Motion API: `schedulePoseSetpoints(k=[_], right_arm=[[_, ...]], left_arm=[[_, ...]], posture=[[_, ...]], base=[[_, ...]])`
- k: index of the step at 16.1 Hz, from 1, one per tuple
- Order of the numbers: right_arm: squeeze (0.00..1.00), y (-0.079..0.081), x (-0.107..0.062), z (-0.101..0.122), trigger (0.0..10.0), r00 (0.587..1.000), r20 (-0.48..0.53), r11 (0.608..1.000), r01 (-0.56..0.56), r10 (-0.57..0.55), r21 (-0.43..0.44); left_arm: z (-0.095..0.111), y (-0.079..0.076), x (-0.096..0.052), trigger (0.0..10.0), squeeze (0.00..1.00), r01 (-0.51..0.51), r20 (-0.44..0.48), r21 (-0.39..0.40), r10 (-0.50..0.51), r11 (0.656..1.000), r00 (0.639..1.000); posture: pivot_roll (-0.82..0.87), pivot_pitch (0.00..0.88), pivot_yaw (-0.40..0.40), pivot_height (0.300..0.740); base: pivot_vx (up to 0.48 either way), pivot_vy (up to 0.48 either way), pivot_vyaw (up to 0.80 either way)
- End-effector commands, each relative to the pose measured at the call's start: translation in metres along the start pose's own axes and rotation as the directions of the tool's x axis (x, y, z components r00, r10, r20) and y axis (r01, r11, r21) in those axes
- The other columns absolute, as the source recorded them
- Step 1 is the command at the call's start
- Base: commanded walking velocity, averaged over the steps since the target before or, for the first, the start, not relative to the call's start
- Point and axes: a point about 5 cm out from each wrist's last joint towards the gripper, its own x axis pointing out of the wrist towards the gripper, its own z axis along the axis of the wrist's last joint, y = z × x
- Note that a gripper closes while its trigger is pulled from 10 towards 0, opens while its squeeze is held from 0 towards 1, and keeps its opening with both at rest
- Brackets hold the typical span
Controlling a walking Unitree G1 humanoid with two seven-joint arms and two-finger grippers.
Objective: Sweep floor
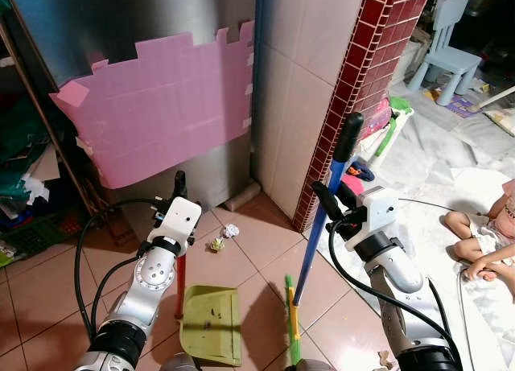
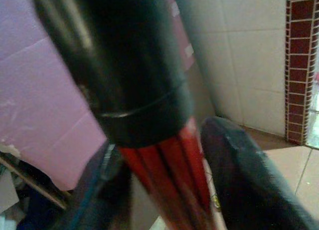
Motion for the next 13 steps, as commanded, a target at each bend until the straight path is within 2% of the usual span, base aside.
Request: schedulePoseSetpoints(k=[1,5,8,10,13], right_arm=[[0.00,-0.002,0.005,0.012,10.0,0.999,0.050,1.000,-0.010,0.011,-0.017],[0.00,-0.001,0.007,0.012,10.0,0.998,0.054,1.000,-0.012,0.013,-0.014],[0.00,-0.001,0.008,0.012,10.0,0.998,0.055,1.000,-0.013,0.013,-0.013],[0.00,0.000,0.009,0.012,10.0,0.998,0.056,1.000,-0.011,0.012,-0.012],[0.00,0.000,0.009,0.012,10.0,0.998,0.057,1.000,-0.011,0.012,-0.011]], left_arm=[[-0.004,-0.001,-0.002,0.0,0.00,-0.004,-0.027,0.031,0.004,1.000,1.000],[-0.005,0.008,-0.002,0.0,0.00,-0.096,-0.027,0.099,0.099,0.990,0.995],[-0.004,0.010,-0.002,0.0,0.00,-0.116,-0.025,0.118,0.120,0.986,0.992],[-0.001,0.014,0.000,0.0,0.00,-0.176,0.001,0.162,0.178,0.971,0.984],[0.000,0.013,0.001,0.0,0.00,-0.177,0.005,0.168,0.179,0.970,0.984]], posture=[[-0.15,0.000,-0.034,0.740],[-0.14,0.000,-0.034,0.740],[-0.14,0.000,-0.033,0.740],[-0.14,0.000,-0.031,0.740],[-0.14,0.000,-0.029,0.740]], base=[[0.000,0.000,0.00],[0.000,0.000,0.00],[0.000,0.000,0.00],[0.000,0.000,0.00],[0.000,0.000,0.00]])
